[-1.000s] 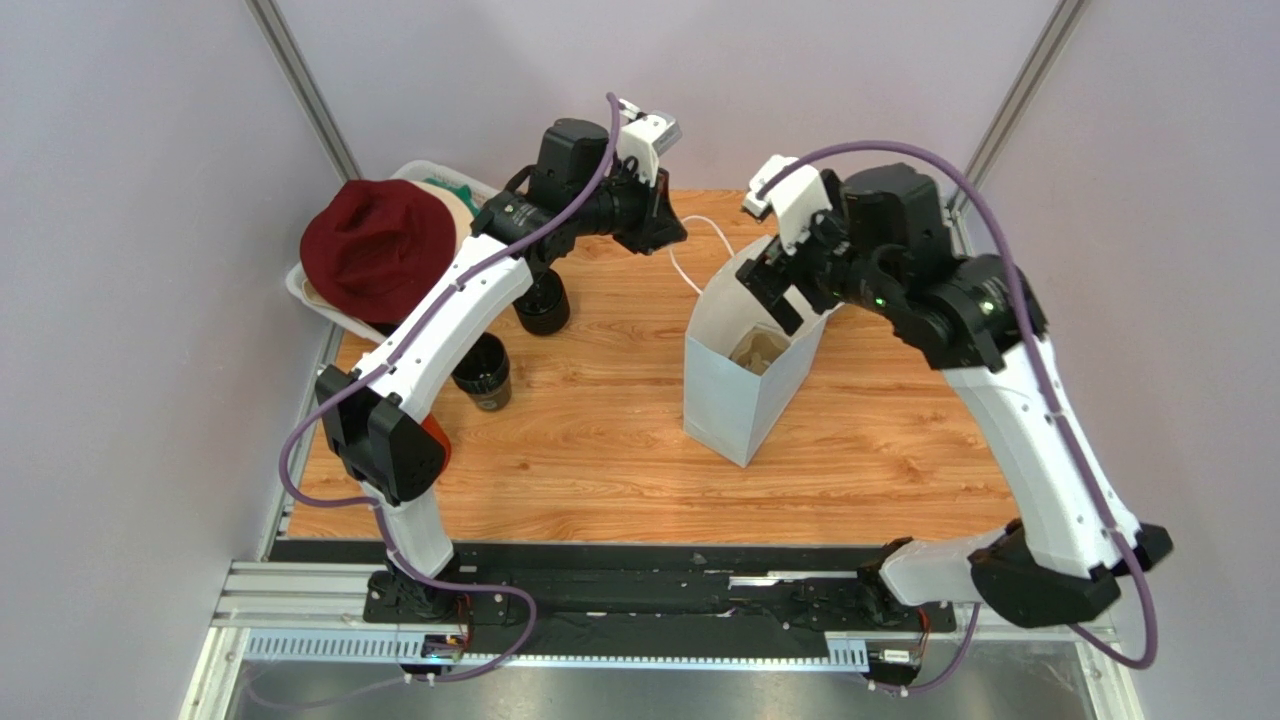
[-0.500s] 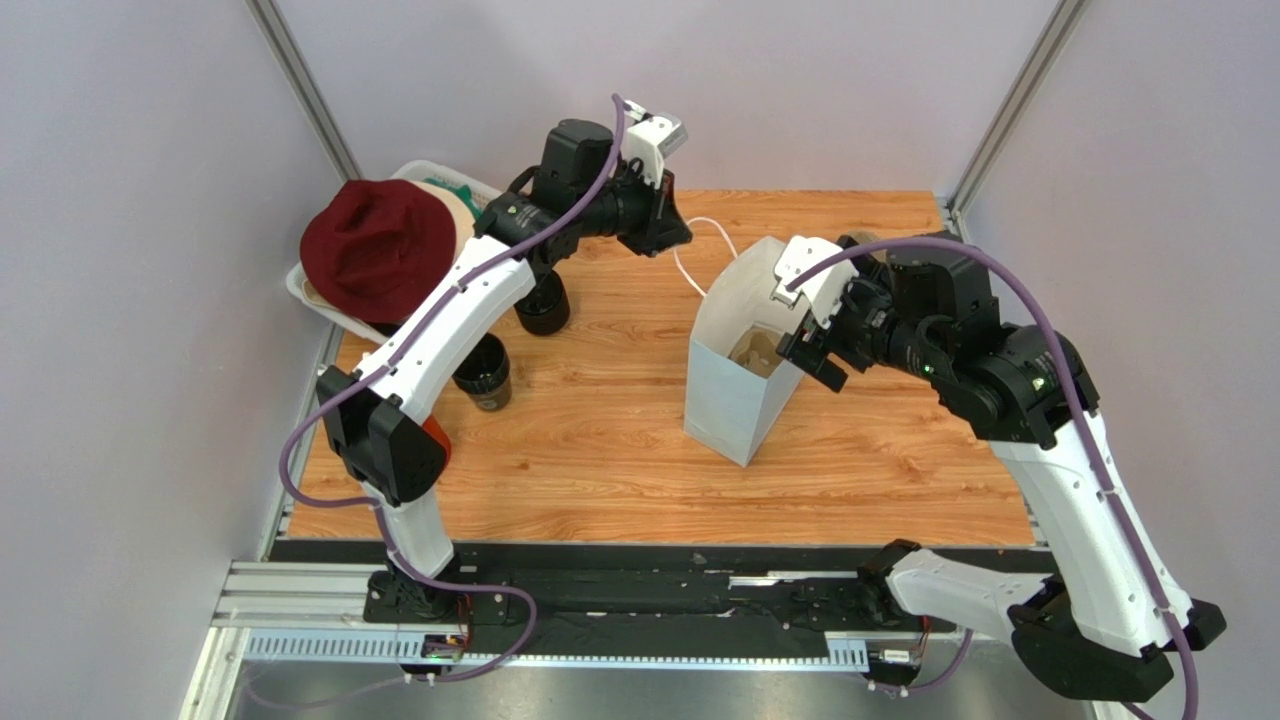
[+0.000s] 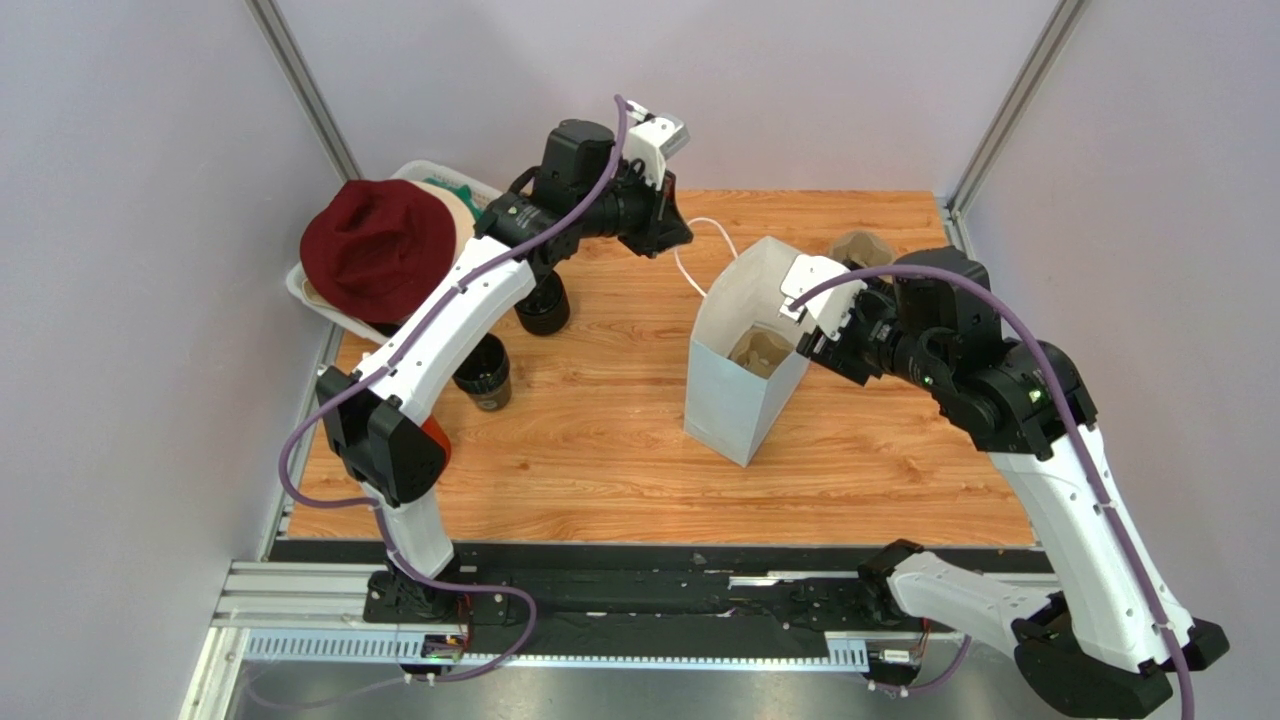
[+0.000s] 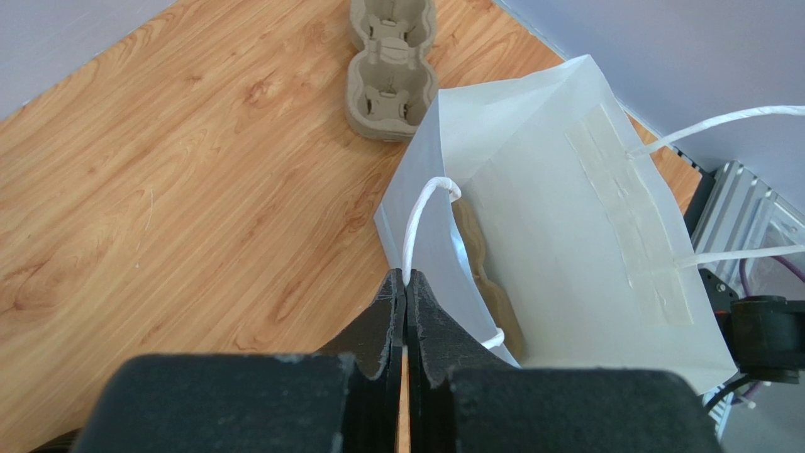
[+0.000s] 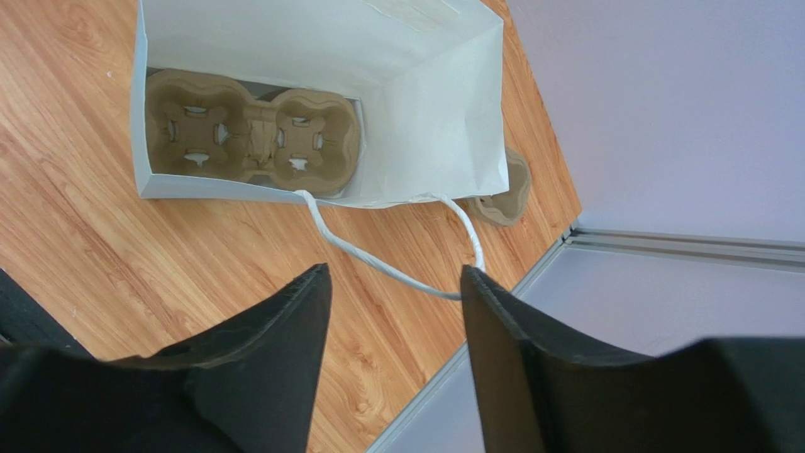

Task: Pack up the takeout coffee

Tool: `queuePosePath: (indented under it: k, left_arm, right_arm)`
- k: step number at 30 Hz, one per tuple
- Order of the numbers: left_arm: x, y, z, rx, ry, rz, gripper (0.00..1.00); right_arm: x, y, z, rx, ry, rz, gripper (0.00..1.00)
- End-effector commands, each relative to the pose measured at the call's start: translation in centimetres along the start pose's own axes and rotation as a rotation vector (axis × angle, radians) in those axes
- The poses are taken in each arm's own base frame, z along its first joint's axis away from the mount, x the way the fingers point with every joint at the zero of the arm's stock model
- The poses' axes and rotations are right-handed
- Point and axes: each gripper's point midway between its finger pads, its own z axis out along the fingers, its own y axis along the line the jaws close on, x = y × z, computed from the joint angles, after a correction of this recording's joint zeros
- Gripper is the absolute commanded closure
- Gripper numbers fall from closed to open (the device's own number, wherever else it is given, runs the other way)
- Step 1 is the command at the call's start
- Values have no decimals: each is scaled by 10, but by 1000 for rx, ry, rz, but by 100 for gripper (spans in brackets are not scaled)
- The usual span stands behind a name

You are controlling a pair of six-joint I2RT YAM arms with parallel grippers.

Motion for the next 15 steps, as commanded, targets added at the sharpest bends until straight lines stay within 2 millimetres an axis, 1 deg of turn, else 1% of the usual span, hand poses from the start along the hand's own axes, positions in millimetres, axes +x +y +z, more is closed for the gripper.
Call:
queuePosePath:
  k: [1, 6, 8, 12, 15]
  left_arm:
    - [-26, -13, -21, 8, -71, 60, 100]
    - [-28, -14, -21, 9, -75, 65, 100]
    - [-27, -14, -21, 12, -74, 67, 100]
    - [-28, -14, -20, 15, -74, 70, 100]
    - [-31, -18, -23, 32, -77, 82, 100]
  right_arm:
    - [0, -13, 2, 55, 5, -50, 50]
    - [4, -16, 12, 60, 28, -73, 55]
    - [3, -18, 13, 70, 29, -70, 60]
    - [1, -20, 12, 73, 21, -73, 63]
    - [2, -20, 14, 70, 32, -77, 72]
